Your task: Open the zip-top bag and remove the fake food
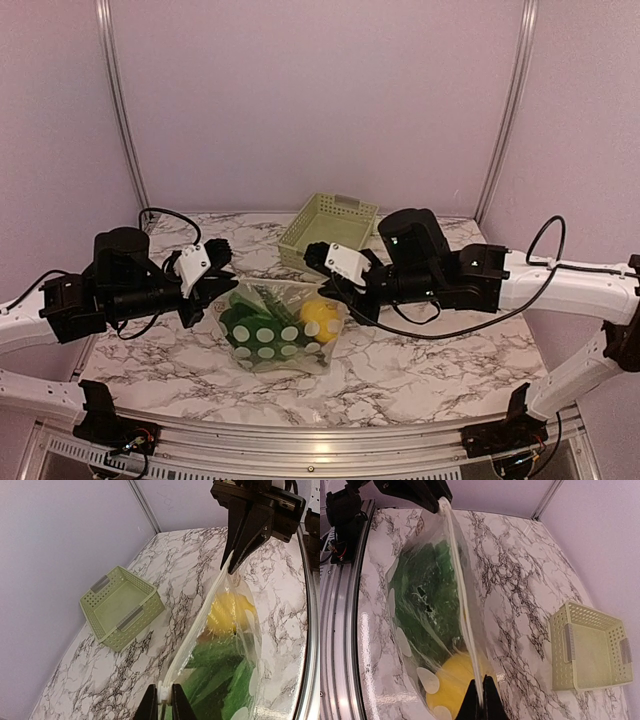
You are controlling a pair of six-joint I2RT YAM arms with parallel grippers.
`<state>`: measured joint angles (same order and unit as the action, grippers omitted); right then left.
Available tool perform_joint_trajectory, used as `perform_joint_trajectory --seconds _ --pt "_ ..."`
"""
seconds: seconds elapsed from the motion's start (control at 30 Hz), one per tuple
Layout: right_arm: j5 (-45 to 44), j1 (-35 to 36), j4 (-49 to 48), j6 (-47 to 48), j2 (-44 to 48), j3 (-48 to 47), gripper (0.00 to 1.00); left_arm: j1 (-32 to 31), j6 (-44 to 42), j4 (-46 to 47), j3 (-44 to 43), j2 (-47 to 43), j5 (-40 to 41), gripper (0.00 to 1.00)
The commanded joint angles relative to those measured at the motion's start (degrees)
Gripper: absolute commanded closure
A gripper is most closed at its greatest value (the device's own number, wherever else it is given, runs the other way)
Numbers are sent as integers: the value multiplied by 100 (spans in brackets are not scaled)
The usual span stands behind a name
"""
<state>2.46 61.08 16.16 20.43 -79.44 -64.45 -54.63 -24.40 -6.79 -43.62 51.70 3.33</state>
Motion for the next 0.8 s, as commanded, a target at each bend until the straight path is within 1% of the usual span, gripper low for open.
perform_joint_trajectory --seconds 0.0,0.2,0.37,0.4,0.53,0.6,0.63,0.7,0.77 --pt "-220 -295 183 -179 419 160 100 160 91 -612 127 -253 848 92" --pt "-220 -505 202 -150 565 198 100 224 120 -753 240 -526 1041 91" --pt "69 -485 154 -38 405 83 100 228 66 -662 177 -423 637 90" --pt "100 -458 152 -8 358 56 100 228 53 -678 111 -342 507 87" --pt "84 -204 179 169 181 -35 100 206 26 -677 -74 -118 67 59" --pt "79 -107 213 241 107 -62 100 159 23 -660 -160 -30 -70 43" --pt "72 -59 226 269 87 -67 100 120 11 -676 -217 23 -109 38" --pt "77 9 232 294 46 -68 100 38 -12 -741 -360 138 -138 35" --pt "110 60 238 316 27 -60 100 -36 -27 -797 -524 261 -186 33"
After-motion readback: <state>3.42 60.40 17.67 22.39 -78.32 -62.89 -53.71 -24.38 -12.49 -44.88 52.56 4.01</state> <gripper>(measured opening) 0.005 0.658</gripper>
